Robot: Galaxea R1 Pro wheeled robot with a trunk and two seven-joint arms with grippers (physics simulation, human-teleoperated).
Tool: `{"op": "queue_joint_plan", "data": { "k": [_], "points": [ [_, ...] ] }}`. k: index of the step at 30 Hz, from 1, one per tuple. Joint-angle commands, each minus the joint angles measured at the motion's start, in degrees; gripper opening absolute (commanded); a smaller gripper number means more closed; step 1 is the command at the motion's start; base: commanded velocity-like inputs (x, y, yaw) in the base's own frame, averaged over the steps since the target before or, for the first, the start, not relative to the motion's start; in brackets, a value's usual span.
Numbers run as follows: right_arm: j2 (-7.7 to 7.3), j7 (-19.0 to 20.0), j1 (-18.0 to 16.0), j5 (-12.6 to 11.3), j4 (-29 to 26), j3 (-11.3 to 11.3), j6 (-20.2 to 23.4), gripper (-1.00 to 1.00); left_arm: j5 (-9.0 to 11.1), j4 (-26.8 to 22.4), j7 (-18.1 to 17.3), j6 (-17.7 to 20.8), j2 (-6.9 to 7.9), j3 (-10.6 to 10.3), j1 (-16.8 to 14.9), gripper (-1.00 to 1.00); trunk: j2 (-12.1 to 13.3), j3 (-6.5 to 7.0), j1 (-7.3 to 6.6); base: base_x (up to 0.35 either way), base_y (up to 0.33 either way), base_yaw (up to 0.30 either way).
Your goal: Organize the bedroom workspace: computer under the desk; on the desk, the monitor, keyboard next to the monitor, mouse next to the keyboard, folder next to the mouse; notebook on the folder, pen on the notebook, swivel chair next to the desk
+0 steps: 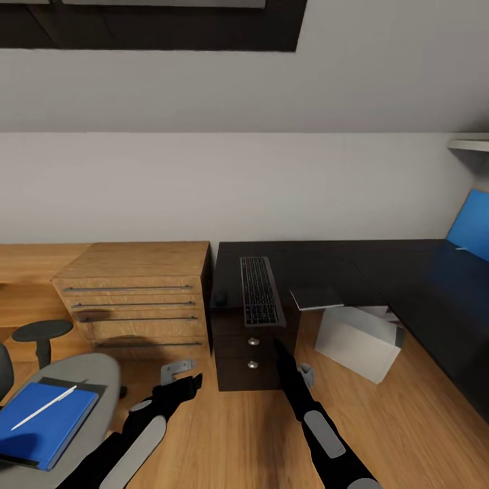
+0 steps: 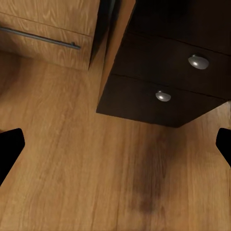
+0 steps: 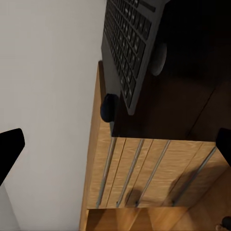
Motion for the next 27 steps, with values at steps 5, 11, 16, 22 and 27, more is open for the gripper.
{"op": "queue_joint_plan", "data": {
  "k": [5, 11, 16, 22, 27],
  "points": [
    [-0.10, 0.2, 0.0, -0.6, 0.0, 0.2, 0.1, 1.00, 0.4, -8.9, 2.9, 0.1, 0.39, -0.4, 3.9, 1.00, -2.1, -0.96, 1.10, 0.000, 0.000, 0.000],
    [-0.11, 0.2, 0.0, -0.7, -0.1, 0.2, 0.2, 1.00, 0.5, -15.1, 11.4, 0.2, 0.43, -1.1, 6.7, 1.00, -4.5, -2.04, 2.42, 0.000, 0.000, 0.000],
    [-0.11, 0.3, 0.0, -0.7, -0.1, 0.2, 0.1, 1.00, 3.0, -16.1, 13.6, 0.2, 0.50, -1.6, 7.1, 1.00, -6.5, -2.93, 3.52, 0.000, 0.000, 0.000],
    [-0.11, 0.3, 0.0, -0.7, -0.1, 0.2, 0.1, 1.00, 3.3, -16.0, 13.7, 0.2, 0.39, -1.6, 7.1, 1.00, -8.9, -4.01, 4.84, 0.000, 0.000, 0.000],
    [-0.11, 0.3, 0.0, -0.7, -0.1, 0.2, 0.2, 1.00, 3.3, -15.9, 13.7, 0.2, 0.34, -1.6, 7.1, 1.00, -10.9, -4.91, 5.94, 0.000, 0.000, 0.000]
  ]
}}
